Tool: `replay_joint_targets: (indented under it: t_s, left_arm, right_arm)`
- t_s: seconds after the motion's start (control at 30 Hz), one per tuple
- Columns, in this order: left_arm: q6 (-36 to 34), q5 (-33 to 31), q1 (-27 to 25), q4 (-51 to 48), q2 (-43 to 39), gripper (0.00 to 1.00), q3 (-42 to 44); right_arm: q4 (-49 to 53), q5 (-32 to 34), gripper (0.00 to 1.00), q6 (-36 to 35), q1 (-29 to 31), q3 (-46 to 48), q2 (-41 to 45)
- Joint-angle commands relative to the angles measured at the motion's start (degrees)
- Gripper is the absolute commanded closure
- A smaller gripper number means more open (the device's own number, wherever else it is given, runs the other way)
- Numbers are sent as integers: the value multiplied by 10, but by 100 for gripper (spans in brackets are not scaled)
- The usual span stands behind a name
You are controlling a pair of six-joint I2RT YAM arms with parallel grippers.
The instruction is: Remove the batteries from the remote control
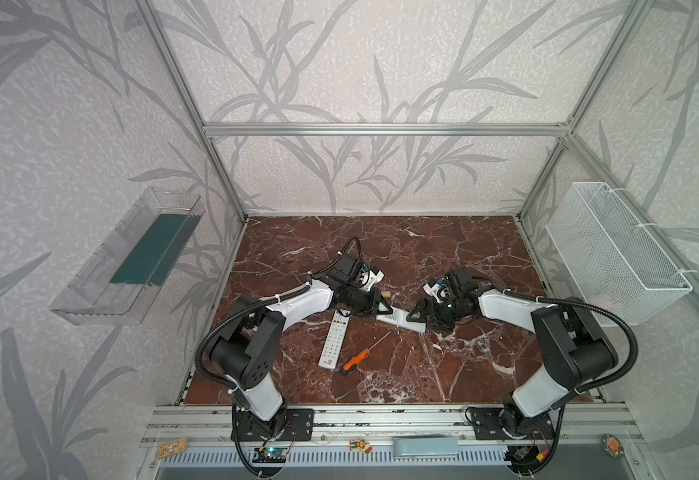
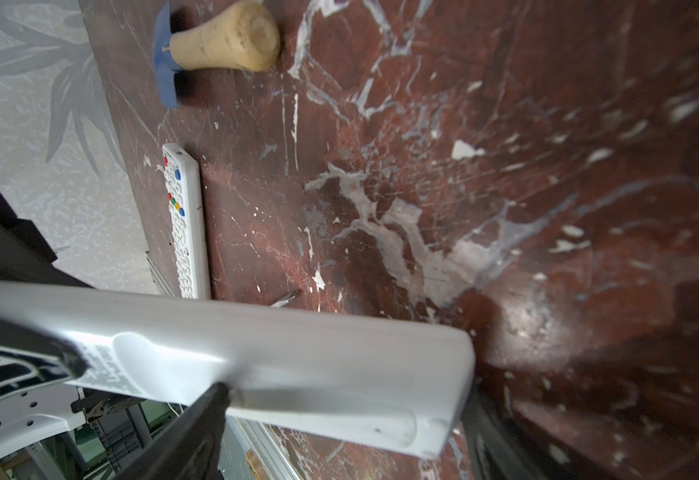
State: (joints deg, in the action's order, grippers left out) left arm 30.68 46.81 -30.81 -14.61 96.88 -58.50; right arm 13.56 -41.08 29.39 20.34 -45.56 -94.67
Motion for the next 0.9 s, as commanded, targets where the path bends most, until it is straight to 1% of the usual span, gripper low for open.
replay_joint_targets:
  t_s: [0.0, 0.13, 0.2, 0.4, 0.5, 0.57, 0.63, 0.73, 0.87]
  left_arm:
    - [-13, -30, -12, -31, 18, 99, 11]
    - [-10, -30, -13, -30, 19, 99, 8]
    - [-7, -31, -15, -29, 20, 99, 5]
    - [1, -38, -27, -27, 20, 99, -9]
    - [10, -49, -36, -21, 19, 99, -12]
    - [8, -78, -50, -35, 16, 100, -22]
    - [6, -98, -66, -46, 15, 100, -35]
    - [3, -146, -87, -78, 12, 100, -57]
    - [3, -207, -96, -120, -1, 100, -71]
  right_arm:
    - [-19, 35, 18, 8, 8, 11, -25]
    - [-15, 41, 19, 6, 13, 9, -25]
    - [1, 56, 19, -4, 21, 1, -25]
    - [63, 134, 18, -22, 65, -32, -28]
    - [108, 201, 18, -25, 86, -52, -28]
    - [147, 263, 16, -26, 105, -70, -28]
    - [183, 317, 15, -26, 126, -89, -47]
    - [230, 380, 14, -21, 152, -118, -61]
    - [260, 419, 14, -7, 161, -127, -60]
